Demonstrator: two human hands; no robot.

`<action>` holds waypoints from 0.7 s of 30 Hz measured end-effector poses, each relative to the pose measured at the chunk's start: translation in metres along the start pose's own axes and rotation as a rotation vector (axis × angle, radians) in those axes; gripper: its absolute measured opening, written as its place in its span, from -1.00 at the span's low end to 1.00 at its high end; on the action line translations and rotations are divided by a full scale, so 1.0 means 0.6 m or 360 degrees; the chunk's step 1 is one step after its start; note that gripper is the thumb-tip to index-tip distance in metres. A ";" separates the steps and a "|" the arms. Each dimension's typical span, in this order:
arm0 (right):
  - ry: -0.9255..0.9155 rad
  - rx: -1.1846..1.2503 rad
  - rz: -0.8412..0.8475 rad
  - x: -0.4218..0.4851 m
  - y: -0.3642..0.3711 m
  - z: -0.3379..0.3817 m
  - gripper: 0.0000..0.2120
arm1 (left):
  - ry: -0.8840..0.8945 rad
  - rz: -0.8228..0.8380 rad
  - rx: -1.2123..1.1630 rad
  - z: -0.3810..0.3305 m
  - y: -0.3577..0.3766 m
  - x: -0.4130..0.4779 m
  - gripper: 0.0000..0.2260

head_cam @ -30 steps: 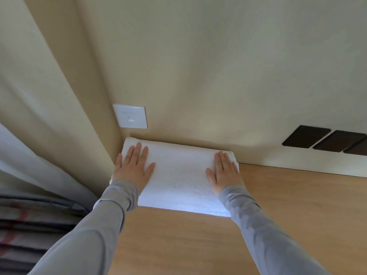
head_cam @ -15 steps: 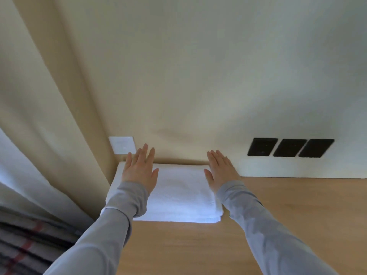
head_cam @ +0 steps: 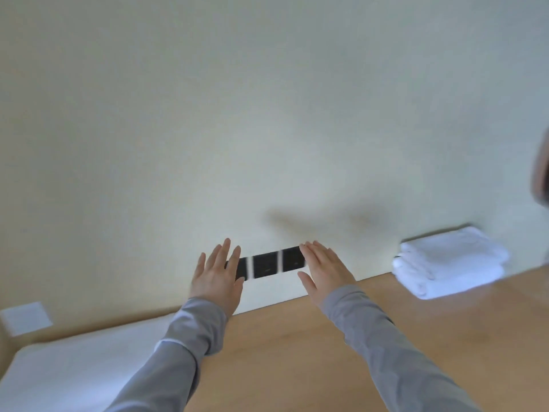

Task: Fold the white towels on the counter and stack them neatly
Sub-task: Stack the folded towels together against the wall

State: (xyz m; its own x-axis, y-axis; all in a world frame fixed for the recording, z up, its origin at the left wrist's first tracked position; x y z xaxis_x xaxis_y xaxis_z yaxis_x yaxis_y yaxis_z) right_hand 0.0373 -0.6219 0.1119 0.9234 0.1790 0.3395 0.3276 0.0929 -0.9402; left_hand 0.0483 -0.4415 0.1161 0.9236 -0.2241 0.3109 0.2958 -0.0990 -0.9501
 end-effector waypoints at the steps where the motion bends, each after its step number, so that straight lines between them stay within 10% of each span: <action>1: 0.0047 -0.0031 -0.0010 -0.020 -0.019 -0.051 -0.48 | 0.0051 -0.0011 -0.0009 -0.054 -0.005 0.008 -0.46; 21: 0.0765 -0.0372 -0.0064 -0.252 -0.218 -0.708 -0.47 | 0.0663 -0.0020 -0.0257 -0.756 0.014 0.184 -0.46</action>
State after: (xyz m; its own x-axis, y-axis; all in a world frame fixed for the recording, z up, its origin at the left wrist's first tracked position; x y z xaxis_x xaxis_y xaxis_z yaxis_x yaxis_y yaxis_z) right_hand -0.0604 -1.0770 0.1723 0.8787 -0.2942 0.3759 0.3495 -0.1401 -0.9264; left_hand 0.0423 -0.9067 0.1537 0.7335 -0.5900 0.3374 0.2339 -0.2469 -0.9404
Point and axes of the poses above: each hand's wrist, its own x-axis towards the middle knuckle, its own y-axis out of the palm, z = x × y, the point moved 10 cm from there along x, towards the middle knuckle, and after that the axes turned 4 degrees about -x, right-handed, at the moved point
